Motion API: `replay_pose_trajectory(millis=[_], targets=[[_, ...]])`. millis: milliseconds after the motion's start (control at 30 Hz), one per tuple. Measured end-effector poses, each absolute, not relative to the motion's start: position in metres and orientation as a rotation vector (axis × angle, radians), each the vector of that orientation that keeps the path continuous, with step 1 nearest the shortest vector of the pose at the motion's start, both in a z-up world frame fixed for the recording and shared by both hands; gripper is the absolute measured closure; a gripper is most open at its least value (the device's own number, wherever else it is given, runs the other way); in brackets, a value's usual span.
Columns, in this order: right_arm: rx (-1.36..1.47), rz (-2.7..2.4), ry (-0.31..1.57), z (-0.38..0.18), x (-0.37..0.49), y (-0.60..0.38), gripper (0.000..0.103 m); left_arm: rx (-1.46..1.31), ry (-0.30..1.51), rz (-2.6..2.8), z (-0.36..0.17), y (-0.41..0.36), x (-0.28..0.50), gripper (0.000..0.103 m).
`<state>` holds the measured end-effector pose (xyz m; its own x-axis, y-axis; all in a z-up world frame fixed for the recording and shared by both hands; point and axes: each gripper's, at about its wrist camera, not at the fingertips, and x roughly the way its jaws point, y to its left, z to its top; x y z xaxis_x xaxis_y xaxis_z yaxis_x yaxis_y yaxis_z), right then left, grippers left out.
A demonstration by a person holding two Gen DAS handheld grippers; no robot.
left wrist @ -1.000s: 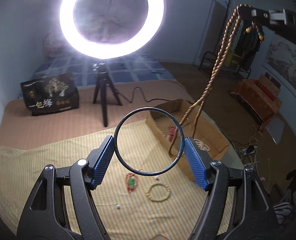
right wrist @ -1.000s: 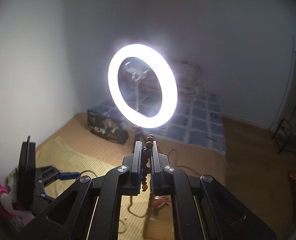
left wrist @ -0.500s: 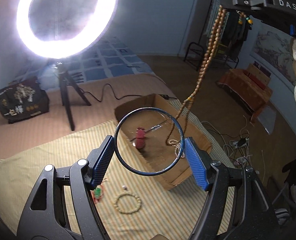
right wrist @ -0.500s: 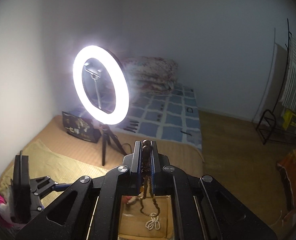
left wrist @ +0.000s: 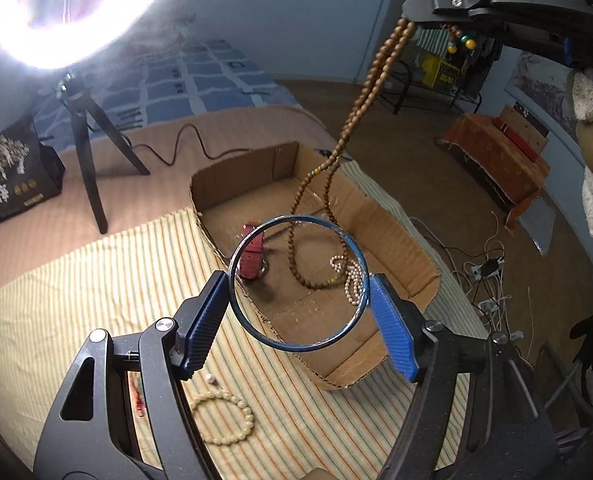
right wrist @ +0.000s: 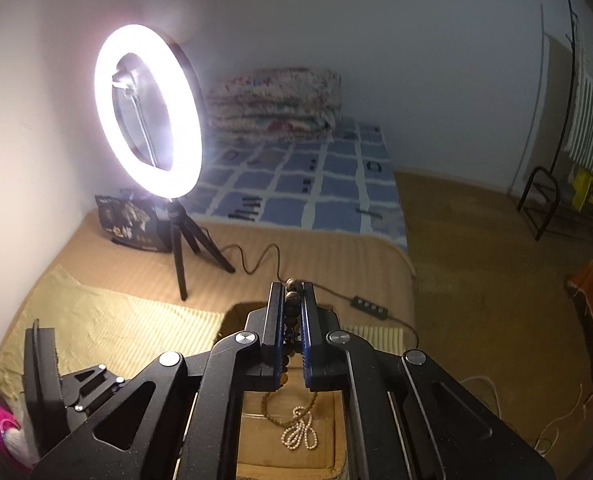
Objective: Organize jewelry
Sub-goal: 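Lift and carry the bangle and bead strand over the cardboard box with both grippers, then open the left gripper dropping the bangle while the right gripper drops the bead strand into the box, then move the left gripper to the pearl stud while the right gripper moves to the cream bead bracelet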
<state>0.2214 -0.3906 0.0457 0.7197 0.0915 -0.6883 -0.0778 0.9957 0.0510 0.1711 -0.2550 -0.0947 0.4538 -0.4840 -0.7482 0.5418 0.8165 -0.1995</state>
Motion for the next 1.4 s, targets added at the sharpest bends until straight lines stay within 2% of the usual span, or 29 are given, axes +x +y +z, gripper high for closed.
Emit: replay_pose_trajectory(millis=[400, 633, 700, 767, 800, 1133, 1400], targets=[[0.079, 0.115, 0.912, -0.029, 0.246, -0.393, 0.097, 0.076, 0.964, -0.642, -0.131, -0.272, 0.178, 0.03], [0.135, 0.132, 0.962, -0.051, 0.251, -0.395, 0.097, 0.083, 0.984, -0.649, -0.138, -0.277, 0.183, 0.029], [0.147, 0.129, 0.971, -0.052, 0.249, -0.397, 0.089, 0.082, 0.991, -0.645, -0.138, -0.277, 0.184, 0.028], [0.16, 0.115, 0.977, -0.053, 0.249, -0.399, 0.057, 0.076, 0.995, -0.641, -0.138, -0.276, 0.184, 0.028], [0.166, 0.107, 0.973, -0.052, 0.248, -0.399, 0.051, 0.074, 0.997, -0.639, -0.138, -0.276, 0.184, 0.028], [0.165, 0.075, 0.958, -0.044, 0.231, -0.397, 0.049, 0.075, 0.959, -0.637, -0.121, -0.251, 0.172, 0.028], [0.136, 0.057, 0.911, -0.024, 0.194, -0.378, 0.032, 0.088, 0.916, -0.595, -0.102, -0.196, 0.16, 0.028]])
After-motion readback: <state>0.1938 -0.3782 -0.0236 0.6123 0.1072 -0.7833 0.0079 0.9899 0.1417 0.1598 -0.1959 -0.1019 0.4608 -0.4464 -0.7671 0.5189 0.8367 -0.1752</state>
